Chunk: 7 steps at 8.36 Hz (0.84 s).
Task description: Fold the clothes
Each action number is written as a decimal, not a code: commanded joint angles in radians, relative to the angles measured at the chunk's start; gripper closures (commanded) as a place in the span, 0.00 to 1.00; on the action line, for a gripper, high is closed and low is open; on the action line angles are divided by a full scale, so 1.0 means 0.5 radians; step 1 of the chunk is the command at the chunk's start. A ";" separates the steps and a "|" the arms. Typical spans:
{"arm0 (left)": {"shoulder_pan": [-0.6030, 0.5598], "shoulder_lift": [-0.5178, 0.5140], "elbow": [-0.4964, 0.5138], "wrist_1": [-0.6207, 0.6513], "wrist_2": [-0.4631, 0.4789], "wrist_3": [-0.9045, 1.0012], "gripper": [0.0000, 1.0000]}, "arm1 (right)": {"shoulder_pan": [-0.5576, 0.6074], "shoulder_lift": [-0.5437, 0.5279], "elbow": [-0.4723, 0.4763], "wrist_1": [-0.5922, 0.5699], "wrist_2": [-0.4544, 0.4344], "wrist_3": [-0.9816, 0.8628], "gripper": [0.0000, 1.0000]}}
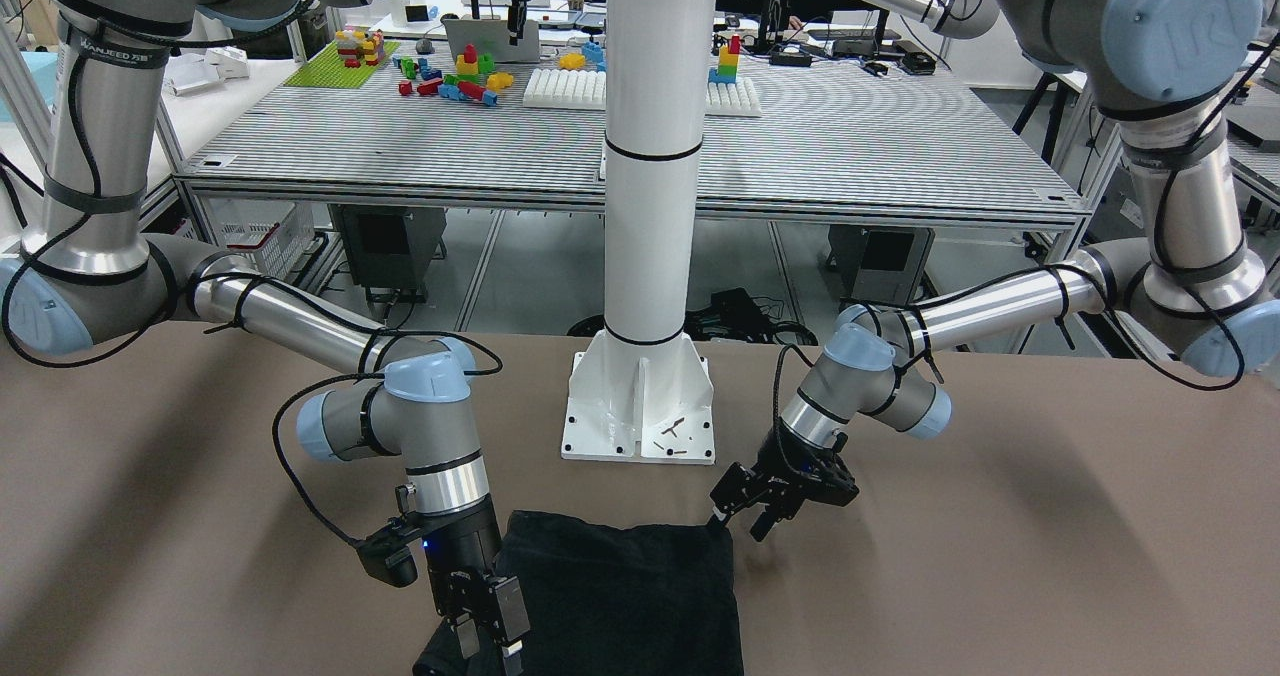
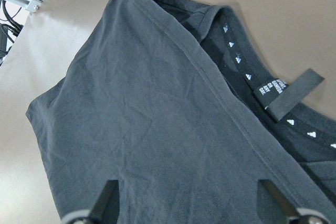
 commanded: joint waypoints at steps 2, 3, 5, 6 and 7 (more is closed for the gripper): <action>0.031 -0.048 0.051 0.015 0.101 -0.001 0.06 | -0.008 -0.024 0.005 0.003 -0.011 0.001 0.07; 0.031 -0.091 0.085 0.015 0.108 -0.001 0.06 | -0.014 -0.027 0.005 0.000 -0.014 0.001 0.07; 0.031 -0.131 0.125 0.015 0.108 -0.001 0.06 | -0.014 -0.024 0.005 0.000 -0.014 0.001 0.07; 0.031 -0.131 0.128 0.015 0.111 -0.001 0.06 | -0.014 -0.024 0.005 0.000 -0.014 0.001 0.07; 0.031 -0.125 0.131 0.015 0.111 -0.001 0.09 | -0.014 -0.024 0.005 0.000 -0.014 0.001 0.07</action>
